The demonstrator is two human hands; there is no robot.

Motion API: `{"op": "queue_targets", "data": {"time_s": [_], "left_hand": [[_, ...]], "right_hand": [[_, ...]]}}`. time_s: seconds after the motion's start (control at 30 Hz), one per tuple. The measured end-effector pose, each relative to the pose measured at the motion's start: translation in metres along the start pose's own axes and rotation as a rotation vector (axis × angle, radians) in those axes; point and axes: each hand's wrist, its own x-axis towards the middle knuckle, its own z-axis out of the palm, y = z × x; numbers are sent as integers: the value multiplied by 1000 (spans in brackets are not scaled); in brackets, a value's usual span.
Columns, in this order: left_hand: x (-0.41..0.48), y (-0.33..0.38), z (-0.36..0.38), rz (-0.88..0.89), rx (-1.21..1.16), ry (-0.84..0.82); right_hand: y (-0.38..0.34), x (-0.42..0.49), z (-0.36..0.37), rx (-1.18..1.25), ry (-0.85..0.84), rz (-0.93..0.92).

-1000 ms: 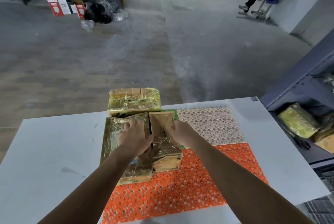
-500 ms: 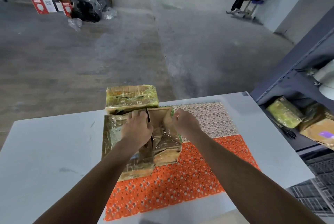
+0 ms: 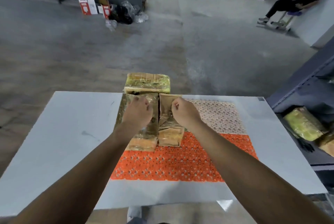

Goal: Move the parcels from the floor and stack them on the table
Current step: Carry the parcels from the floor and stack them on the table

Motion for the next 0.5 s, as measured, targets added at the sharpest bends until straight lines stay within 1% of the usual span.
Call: {"op": "queue_targets", "data": {"time_s": [0.1,0.27,0.33,0.43,0.5], "left_hand": [[-36,-1,-3,-80,-24,76],[-114,-10,-1,-165,-39,181],[-152,-18,-2,-247,-61,195],[-213,-35,-4,-404,-111,200],[-253,-48,-10,-521,-142,260]], "right_hand": [[-3,-16,3,92,-54,-70],[-14,-57,17,260,-237,-160],[-23,-82,26,327,-338,-207],[-41,-123,47,377,-444,-268],[-59,-153,62,434,-556,-281]]}}
